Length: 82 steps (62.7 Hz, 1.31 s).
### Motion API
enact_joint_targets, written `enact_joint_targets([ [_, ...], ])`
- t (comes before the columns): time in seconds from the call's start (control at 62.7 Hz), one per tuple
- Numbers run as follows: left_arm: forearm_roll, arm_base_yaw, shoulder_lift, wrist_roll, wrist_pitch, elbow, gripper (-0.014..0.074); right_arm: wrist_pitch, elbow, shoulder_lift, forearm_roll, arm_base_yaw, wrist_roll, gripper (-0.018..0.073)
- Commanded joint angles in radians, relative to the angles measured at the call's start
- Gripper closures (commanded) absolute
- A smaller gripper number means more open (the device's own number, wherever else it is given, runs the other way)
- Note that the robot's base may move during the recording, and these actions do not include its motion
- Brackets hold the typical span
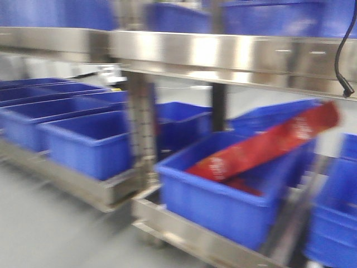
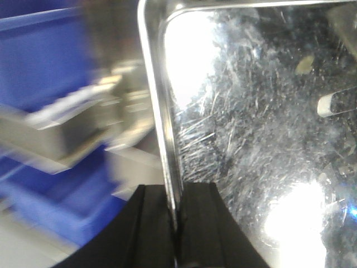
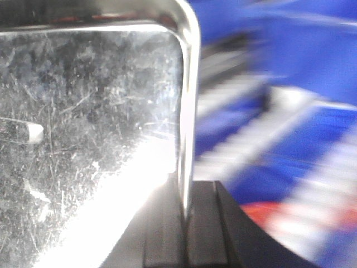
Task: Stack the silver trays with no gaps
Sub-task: 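Hold the tray in both grippers while the base turns away, then carry the tray in both grippers past the plant and cone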
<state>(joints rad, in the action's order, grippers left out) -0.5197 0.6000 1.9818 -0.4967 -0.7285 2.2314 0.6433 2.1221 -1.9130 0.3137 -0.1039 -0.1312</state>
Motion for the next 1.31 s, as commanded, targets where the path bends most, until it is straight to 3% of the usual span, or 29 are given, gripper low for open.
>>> enact_joint_targets([
  [0.0, 0.016, 0.021, -0.011, 0.021, 0.084, 0.007, 0.0615, -0.044, 0.015, 0.018, 0.067, -0.020, -0.018, 0.0638],
  [1.291, 0.016, 0.021, -0.011, 0.021, 0.084, 0.007, 0.0615, -0.044, 0.015, 0.018, 0.067, -0.020, -0.018, 0.0638],
])
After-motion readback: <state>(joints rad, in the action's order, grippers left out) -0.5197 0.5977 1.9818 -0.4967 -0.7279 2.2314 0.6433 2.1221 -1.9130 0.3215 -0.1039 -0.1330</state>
